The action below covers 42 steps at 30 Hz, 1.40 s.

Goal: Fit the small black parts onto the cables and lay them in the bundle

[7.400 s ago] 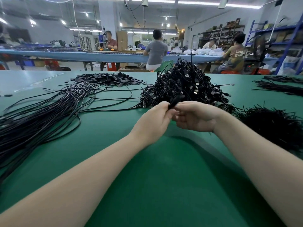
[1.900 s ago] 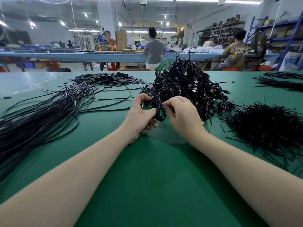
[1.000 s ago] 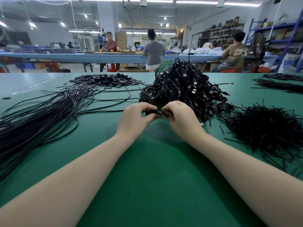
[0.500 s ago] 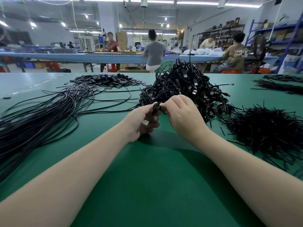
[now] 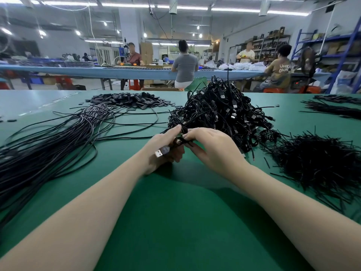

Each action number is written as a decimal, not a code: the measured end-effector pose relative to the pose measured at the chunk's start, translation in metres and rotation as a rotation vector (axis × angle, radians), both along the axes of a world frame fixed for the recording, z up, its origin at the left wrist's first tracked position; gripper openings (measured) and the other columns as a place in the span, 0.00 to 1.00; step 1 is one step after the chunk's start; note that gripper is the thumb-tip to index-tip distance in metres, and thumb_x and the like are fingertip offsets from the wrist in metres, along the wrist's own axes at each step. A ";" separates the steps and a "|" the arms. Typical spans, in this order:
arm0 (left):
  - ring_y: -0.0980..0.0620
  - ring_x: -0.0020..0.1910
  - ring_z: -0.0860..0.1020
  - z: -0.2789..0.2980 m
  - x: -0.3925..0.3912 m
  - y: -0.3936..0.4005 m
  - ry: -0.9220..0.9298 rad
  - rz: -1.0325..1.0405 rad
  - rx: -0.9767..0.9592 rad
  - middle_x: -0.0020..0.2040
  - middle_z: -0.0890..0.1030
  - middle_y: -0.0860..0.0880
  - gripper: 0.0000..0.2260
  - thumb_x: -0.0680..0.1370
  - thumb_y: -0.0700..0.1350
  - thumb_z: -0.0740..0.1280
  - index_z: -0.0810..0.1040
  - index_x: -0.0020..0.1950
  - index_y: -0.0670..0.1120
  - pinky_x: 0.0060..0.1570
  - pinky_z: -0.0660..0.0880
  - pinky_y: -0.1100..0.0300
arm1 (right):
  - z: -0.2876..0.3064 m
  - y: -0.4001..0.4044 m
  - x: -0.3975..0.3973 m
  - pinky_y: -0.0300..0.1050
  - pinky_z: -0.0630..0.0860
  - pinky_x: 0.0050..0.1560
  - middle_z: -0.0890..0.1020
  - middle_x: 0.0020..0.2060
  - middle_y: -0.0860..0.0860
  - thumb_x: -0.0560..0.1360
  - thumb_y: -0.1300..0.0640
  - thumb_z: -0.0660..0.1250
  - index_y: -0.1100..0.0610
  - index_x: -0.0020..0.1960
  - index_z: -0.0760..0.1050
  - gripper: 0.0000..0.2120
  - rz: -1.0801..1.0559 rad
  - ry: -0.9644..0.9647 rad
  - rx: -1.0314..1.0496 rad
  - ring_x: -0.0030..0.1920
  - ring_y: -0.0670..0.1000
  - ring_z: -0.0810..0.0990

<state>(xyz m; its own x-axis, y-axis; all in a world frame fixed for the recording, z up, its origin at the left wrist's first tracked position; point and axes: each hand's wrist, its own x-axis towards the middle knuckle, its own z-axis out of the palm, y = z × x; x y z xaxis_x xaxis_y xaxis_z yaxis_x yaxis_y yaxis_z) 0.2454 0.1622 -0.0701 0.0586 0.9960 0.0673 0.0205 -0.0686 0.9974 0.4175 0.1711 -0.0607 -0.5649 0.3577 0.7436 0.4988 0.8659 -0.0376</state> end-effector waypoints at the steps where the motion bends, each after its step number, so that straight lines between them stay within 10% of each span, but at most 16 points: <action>1: 0.54 0.19 0.69 -0.001 -0.003 0.002 0.038 0.072 0.031 0.21 0.74 0.49 0.28 0.81 0.53 0.60 0.76 0.22 0.46 0.23 0.65 0.65 | 0.005 -0.002 -0.001 0.53 0.80 0.45 0.84 0.45 0.55 0.72 0.63 0.69 0.64 0.48 0.80 0.06 -0.003 -0.002 0.063 0.48 0.59 0.83; 7: 0.56 0.23 0.71 -0.019 -0.019 0.013 0.435 0.268 0.218 0.22 0.76 0.52 0.24 0.80 0.54 0.61 0.79 0.25 0.50 0.30 0.69 0.63 | 0.084 0.017 -0.004 0.51 0.78 0.44 0.82 0.42 0.56 0.76 0.59 0.66 0.62 0.50 0.79 0.07 -0.162 0.055 0.481 0.42 0.57 0.81; 11: 0.60 0.25 0.74 -0.025 -0.021 0.018 0.648 0.247 0.258 0.26 0.79 0.55 0.21 0.78 0.60 0.58 0.80 0.30 0.56 0.33 0.71 0.62 | 0.176 0.063 0.004 0.53 0.74 0.56 0.79 0.55 0.57 0.81 0.47 0.57 0.54 0.67 0.71 0.18 -0.785 -0.042 0.080 0.52 0.58 0.78; 13: 0.60 0.24 0.74 -0.025 -0.020 0.018 0.621 0.279 0.244 0.26 0.79 0.55 0.21 0.78 0.59 0.58 0.80 0.29 0.55 0.33 0.69 0.63 | 0.185 0.071 0.004 0.50 0.78 0.44 0.81 0.50 0.56 0.81 0.42 0.53 0.51 0.69 0.69 0.21 -0.773 -0.072 -0.165 0.43 0.55 0.79; 16: 0.58 0.26 0.75 -0.023 -0.016 0.013 0.609 0.352 0.250 0.28 0.79 0.54 0.22 0.80 0.59 0.57 0.80 0.32 0.53 0.33 0.71 0.61 | 0.138 0.054 -0.013 0.41 0.73 0.34 0.81 0.43 0.52 0.80 0.40 0.50 0.48 0.64 0.74 0.21 -0.632 -0.163 -0.130 0.35 0.50 0.78; 21: 0.47 0.42 0.76 -0.022 -0.008 0.003 0.898 0.580 0.338 0.43 0.78 0.53 0.14 0.81 0.56 0.54 0.75 0.45 0.51 0.39 0.72 0.55 | -0.014 -0.003 -0.032 0.48 0.70 0.58 0.76 0.60 0.51 0.79 0.40 0.53 0.48 0.64 0.72 0.19 -0.514 -0.314 -0.373 0.62 0.55 0.74; 30: 0.47 0.55 0.76 0.047 -0.144 -0.012 1.899 0.661 -0.021 0.59 0.74 0.48 0.15 0.77 0.51 0.58 0.73 0.62 0.52 0.50 0.70 0.51 | -0.036 0.005 -0.023 0.44 0.73 0.53 0.78 0.56 0.46 0.78 0.47 0.58 0.48 0.59 0.77 0.14 -0.380 -0.155 -0.541 0.57 0.49 0.75; 35: 0.47 0.68 0.70 0.055 -0.267 -0.049 1.816 0.528 -0.651 0.71 0.70 0.43 0.20 0.84 0.48 0.50 0.68 0.72 0.43 0.65 0.68 0.56 | -0.035 0.006 -0.024 0.44 0.73 0.53 0.78 0.56 0.47 0.78 0.47 0.59 0.48 0.58 0.77 0.13 -0.372 -0.137 -0.543 0.57 0.51 0.75; 42: 0.58 0.38 0.82 0.050 -0.305 -0.087 1.743 0.457 -0.516 0.37 0.84 0.56 0.06 0.77 0.51 0.67 0.83 0.46 0.53 0.44 0.77 0.66 | -0.033 0.005 -0.025 0.45 0.73 0.54 0.77 0.58 0.47 0.78 0.47 0.59 0.48 0.60 0.77 0.14 -0.377 -0.134 -0.577 0.57 0.51 0.76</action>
<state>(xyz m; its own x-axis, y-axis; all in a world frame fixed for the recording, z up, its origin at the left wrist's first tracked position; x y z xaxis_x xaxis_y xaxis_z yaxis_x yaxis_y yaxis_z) -0.0593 0.0751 -0.0202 -0.5209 0.8527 -0.0405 0.8329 0.4972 -0.2431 0.3926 0.1765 -0.0936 -0.3984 0.8637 0.3086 0.7935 0.4933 -0.3563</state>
